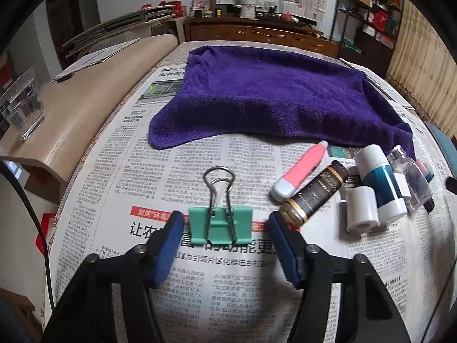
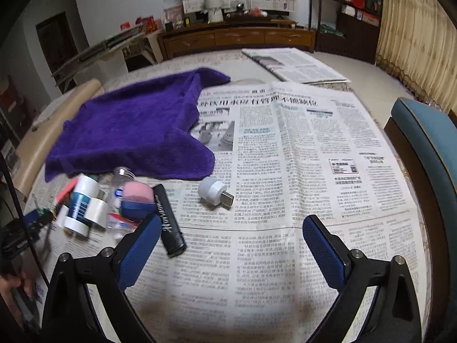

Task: Organize rigid objects
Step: 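Grasp the green binder clip with the left gripper while the right gripper grasps the white USB plug, then carry the clip with the left gripper onto the purple towel while the right gripper sets the plug there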

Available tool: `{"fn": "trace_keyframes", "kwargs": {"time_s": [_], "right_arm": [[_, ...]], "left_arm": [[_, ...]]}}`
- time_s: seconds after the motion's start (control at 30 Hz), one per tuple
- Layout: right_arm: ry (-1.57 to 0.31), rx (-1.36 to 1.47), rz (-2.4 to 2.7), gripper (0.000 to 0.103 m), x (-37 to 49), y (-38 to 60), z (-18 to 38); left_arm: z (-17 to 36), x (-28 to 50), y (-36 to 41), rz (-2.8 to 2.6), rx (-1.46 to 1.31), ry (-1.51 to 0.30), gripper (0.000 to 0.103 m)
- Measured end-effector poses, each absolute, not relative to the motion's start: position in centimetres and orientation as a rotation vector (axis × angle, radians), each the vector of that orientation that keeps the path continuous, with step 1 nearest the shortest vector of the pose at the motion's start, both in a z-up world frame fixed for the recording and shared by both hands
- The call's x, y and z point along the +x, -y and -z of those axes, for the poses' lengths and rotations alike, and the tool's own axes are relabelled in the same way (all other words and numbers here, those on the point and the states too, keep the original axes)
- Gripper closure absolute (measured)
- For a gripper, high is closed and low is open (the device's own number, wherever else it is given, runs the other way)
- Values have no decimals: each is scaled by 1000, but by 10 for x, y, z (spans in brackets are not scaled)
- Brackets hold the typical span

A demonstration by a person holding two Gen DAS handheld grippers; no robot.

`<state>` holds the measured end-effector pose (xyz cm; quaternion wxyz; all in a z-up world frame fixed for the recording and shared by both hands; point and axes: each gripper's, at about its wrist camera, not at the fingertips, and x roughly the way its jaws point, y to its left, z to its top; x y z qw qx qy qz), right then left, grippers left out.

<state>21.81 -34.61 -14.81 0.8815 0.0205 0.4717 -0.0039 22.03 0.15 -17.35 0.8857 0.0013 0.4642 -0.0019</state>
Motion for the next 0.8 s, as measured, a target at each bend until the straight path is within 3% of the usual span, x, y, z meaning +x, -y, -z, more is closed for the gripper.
{"fn": "trace_keyframes", "kwargs": {"time_s": [0.17,0.23,0.3,0.57,0.63,0.8], "right_arm": [[-999,-93,-35,21,245,337,166],[-1026,-110,-73,36,255,337,174],[-1031,-90,-112,42,261,339,180],[-985,-90,-149,55,259,334,181],[-996,-97,-163,70,257,331,179],[-1004,-84,-184,70,252,328,178]], "left_arm": [[173,220,1,31,13,-962,59],[173,221,1,35,14,-963,60],[173,222,1,34,14,-961,60],[173,223,0,43,11,-954,62],[173,222,0,44,15,-955,62],[173,220,-3,45,2,-952,62]]}}
